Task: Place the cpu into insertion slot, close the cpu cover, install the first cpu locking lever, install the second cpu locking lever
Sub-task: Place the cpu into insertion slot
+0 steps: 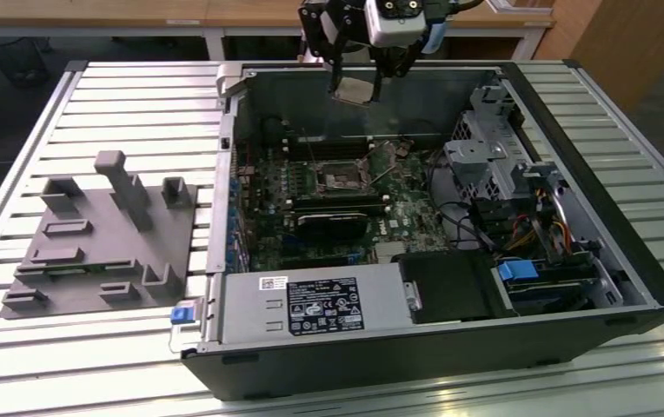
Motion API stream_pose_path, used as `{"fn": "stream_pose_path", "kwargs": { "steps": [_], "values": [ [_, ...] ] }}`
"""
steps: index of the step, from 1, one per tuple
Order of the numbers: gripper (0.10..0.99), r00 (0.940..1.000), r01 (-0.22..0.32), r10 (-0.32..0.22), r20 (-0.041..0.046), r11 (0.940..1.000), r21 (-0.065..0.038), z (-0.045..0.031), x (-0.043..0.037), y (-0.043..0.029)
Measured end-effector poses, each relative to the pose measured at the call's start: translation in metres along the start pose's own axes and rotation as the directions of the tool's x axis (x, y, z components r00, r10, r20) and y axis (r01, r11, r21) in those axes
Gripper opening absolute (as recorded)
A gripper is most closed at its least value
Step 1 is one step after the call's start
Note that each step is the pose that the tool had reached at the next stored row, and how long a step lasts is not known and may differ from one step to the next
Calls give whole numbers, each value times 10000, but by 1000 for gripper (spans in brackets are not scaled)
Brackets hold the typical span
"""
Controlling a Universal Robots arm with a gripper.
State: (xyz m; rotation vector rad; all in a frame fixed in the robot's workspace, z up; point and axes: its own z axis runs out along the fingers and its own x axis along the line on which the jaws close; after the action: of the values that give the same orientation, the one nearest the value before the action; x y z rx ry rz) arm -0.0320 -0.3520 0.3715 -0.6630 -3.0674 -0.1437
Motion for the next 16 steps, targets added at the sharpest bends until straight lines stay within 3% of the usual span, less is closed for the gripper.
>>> {"fn": "stream_pose_path", "kwargs": {
  "steps": [10,16],
  "values": [
    [541,9996,-294,295,27,9996,-7,0,0,0],
    [541,9956,-930,930,82,9957,-21,1,0,0]
  ]
}}
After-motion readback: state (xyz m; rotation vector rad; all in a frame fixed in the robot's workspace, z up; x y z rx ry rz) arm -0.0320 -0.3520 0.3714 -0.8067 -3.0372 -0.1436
